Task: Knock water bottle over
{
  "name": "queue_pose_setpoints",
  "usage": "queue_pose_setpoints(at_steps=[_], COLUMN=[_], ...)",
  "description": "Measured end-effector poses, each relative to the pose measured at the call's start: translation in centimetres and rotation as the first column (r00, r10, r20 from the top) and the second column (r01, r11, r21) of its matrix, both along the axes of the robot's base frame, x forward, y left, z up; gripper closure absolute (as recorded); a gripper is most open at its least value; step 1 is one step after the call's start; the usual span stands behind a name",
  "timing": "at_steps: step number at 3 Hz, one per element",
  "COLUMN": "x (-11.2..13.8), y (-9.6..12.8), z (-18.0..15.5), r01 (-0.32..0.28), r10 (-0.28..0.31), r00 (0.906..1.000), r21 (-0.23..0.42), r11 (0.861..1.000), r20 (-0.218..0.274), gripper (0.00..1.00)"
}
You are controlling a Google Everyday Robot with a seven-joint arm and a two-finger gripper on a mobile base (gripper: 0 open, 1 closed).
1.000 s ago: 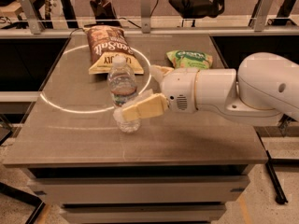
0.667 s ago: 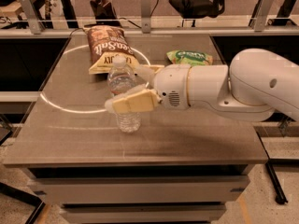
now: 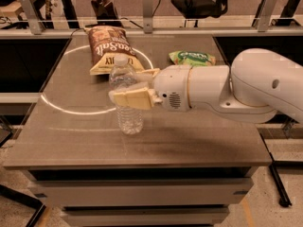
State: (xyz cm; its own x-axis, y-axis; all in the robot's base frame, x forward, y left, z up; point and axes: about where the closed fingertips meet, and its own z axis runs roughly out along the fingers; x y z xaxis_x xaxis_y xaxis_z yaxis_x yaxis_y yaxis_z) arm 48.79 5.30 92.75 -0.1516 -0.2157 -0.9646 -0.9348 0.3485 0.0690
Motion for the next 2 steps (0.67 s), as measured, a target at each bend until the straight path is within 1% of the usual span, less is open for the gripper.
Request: queue_pose_setpoints(at_steps=[1,2], x=[0.0,-0.5], y=[-1.0,-2.2], z=[2.1,5.4], r01=[-0.007,-0.045], r10=[0.009,0.067], r00=[0.9951,0.9572], r21=[-0.024,-0.085], r11=[1.0,0.995], r20=[0.099,0.282], gripper=[0.88,1.0])
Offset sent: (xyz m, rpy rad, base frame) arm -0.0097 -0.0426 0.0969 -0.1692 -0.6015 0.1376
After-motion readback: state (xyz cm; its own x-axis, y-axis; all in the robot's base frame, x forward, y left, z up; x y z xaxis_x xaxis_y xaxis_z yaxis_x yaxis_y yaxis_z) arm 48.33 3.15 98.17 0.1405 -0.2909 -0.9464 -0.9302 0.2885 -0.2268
